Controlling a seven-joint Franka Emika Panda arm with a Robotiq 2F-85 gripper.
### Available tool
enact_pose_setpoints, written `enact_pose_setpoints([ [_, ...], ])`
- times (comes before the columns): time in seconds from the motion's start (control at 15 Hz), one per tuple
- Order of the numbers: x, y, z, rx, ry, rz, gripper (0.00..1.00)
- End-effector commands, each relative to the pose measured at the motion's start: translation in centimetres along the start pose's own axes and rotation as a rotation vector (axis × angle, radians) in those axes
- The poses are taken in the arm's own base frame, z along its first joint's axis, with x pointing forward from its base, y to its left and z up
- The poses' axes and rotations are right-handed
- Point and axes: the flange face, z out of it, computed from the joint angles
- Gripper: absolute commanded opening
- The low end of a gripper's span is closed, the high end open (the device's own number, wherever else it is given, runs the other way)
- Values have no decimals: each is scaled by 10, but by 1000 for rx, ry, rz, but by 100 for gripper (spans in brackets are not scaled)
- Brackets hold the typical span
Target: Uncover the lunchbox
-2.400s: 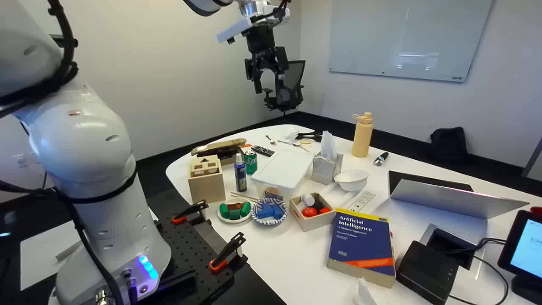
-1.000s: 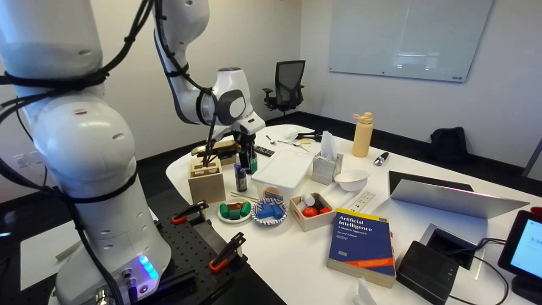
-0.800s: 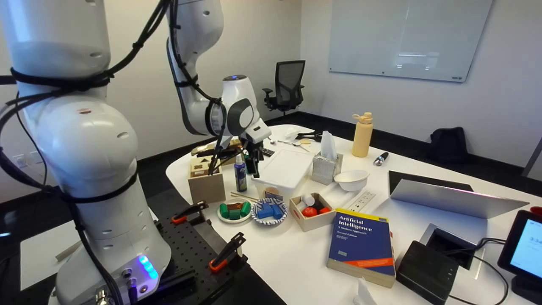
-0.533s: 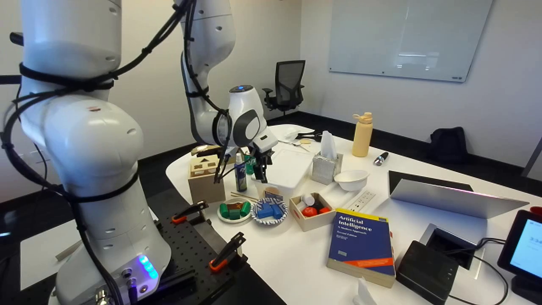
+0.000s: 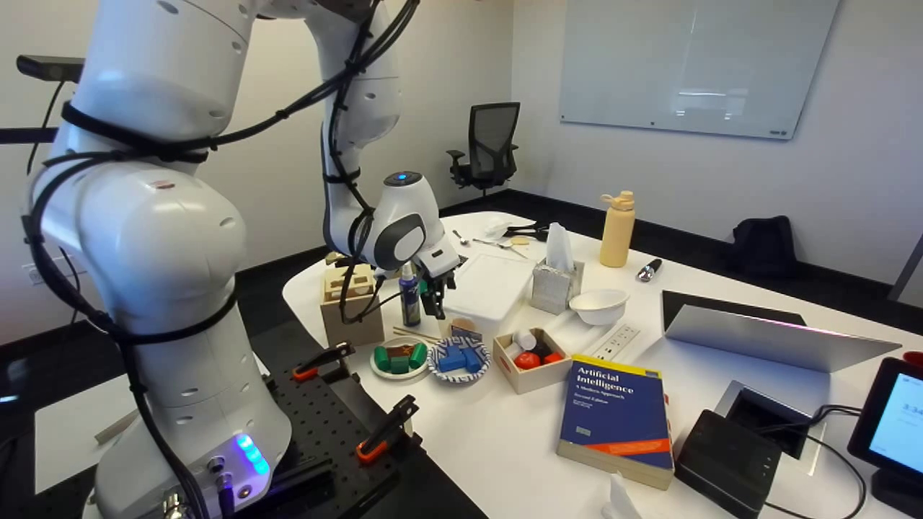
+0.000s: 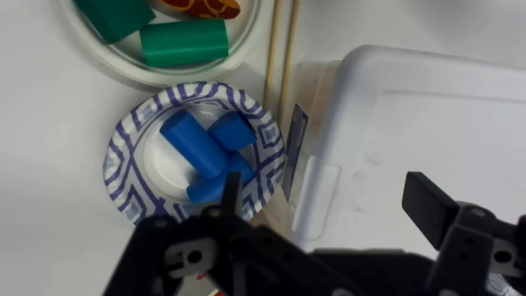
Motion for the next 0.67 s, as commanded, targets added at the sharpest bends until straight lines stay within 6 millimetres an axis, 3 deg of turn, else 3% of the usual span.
enact_pose_setpoints([
  [0.0,6,-24,-6,46,26,19,100],
  [0.27,7,-31,0,49,26,40,100],
  [0.6,4,-26,5,34,17,64,100],
])
